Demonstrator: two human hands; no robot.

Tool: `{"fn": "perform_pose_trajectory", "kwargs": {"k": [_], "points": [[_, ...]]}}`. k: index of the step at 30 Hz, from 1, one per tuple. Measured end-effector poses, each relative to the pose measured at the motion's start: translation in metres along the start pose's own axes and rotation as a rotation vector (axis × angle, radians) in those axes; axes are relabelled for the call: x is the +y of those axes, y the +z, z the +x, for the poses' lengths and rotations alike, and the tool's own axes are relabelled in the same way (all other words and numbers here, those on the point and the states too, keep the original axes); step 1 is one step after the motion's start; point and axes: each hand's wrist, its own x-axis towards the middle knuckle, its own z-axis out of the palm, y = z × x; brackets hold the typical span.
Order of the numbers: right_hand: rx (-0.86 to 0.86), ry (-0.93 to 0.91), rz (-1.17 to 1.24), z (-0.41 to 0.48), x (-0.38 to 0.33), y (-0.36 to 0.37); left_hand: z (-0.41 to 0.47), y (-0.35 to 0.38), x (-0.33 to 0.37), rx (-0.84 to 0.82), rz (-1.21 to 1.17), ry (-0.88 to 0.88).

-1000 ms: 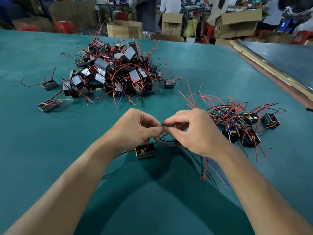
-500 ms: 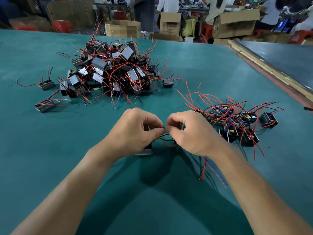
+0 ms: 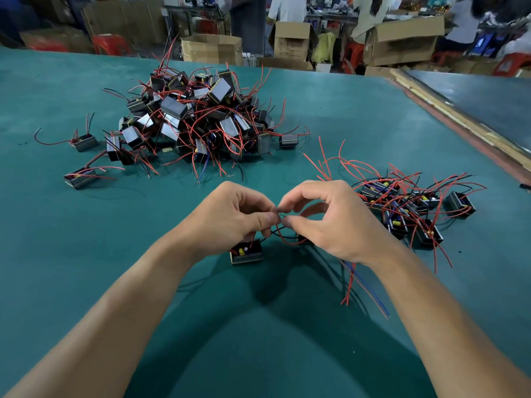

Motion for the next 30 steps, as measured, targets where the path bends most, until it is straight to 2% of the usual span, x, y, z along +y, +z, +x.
{"fn": "perform_pose_trajectory", "kwargs": {"k": [22, 30], "points": [[-0.083, -0.035, 0.087, 0.001, -0.0016, -0.0079, -0.0025, 0.0001, 0.0055, -0.097, 0.01, -0.055], [-0.121, 0.029, 0.03, -0.0001, -0.0027, -0.0078, -0.0013, 0.0016, 0.003, -0.096, 0.023, 0.009]]}}
